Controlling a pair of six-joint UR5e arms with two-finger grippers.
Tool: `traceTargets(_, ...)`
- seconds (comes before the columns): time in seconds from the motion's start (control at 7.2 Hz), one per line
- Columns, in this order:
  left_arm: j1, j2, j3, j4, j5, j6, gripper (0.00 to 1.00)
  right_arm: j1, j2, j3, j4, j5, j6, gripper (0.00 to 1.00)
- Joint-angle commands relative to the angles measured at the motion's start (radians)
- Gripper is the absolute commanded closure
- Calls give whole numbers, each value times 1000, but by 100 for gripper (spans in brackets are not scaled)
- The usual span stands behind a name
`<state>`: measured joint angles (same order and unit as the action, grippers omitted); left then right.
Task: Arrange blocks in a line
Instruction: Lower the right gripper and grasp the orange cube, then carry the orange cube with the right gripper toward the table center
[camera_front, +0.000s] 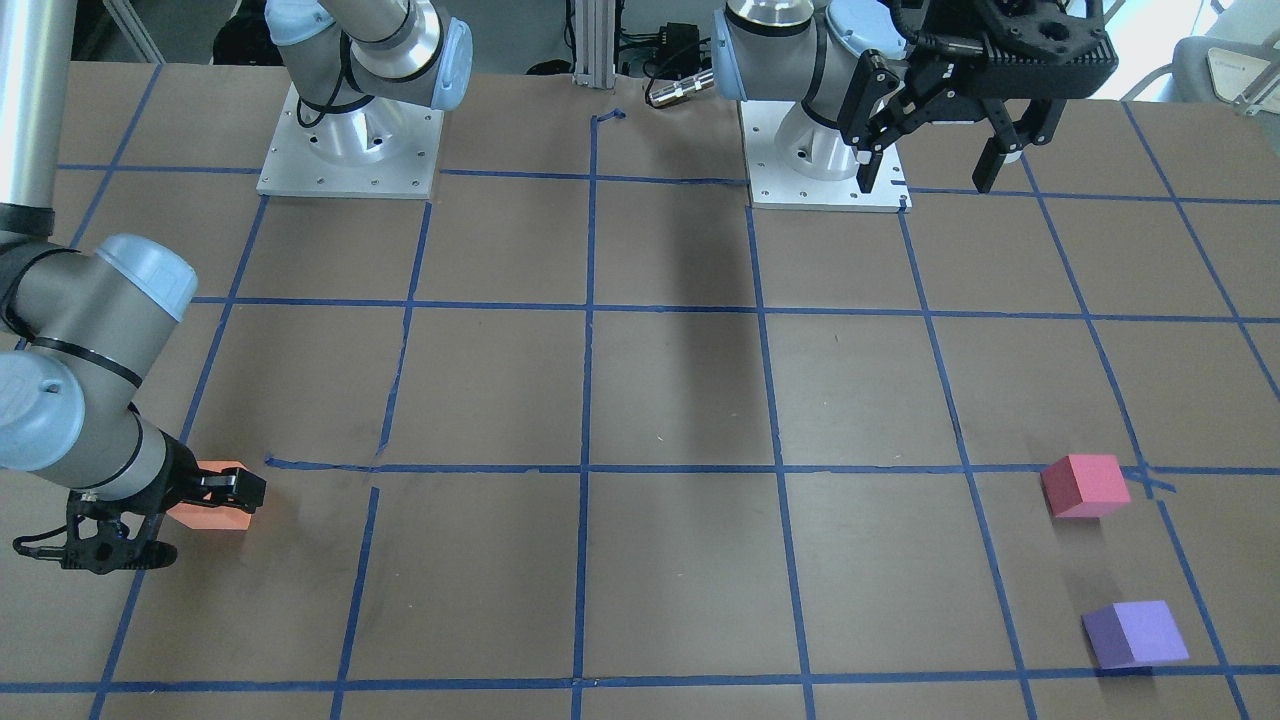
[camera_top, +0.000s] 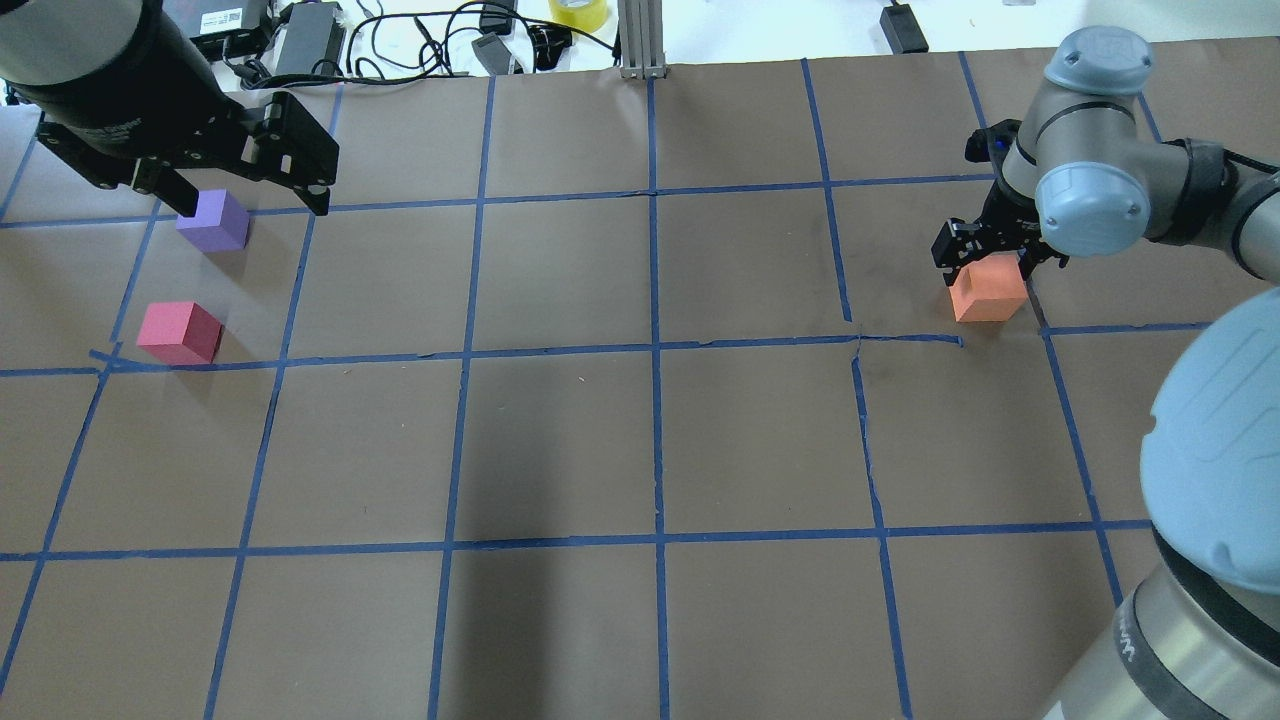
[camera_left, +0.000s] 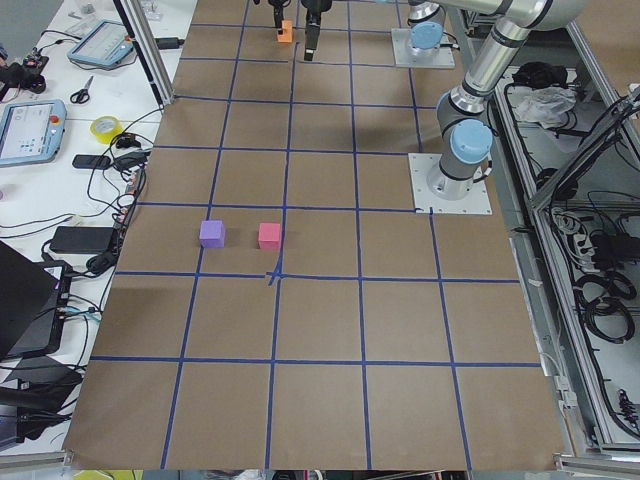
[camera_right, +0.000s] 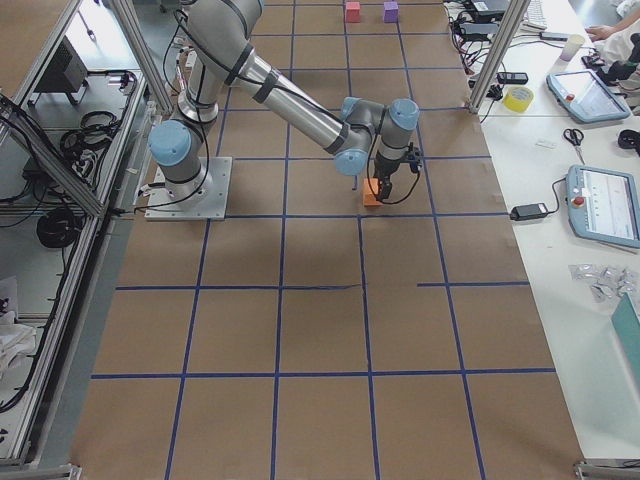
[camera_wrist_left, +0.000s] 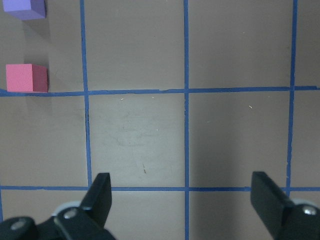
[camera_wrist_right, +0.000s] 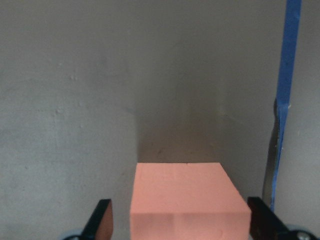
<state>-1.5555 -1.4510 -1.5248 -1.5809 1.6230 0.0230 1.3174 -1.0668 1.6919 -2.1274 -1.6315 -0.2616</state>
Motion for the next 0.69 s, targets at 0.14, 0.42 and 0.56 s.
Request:
traceTargets(0.14,0,0,0,1,0,0,0,-1,1,-9,23,4,10,100)
traceTargets(0.42,0,0,0,1,0,0,0,20,-65,-50,72,19,56,100)
traceTargets(0.56,0,0,0,1,1,0,0,73,-94,-95,161,39,144,100)
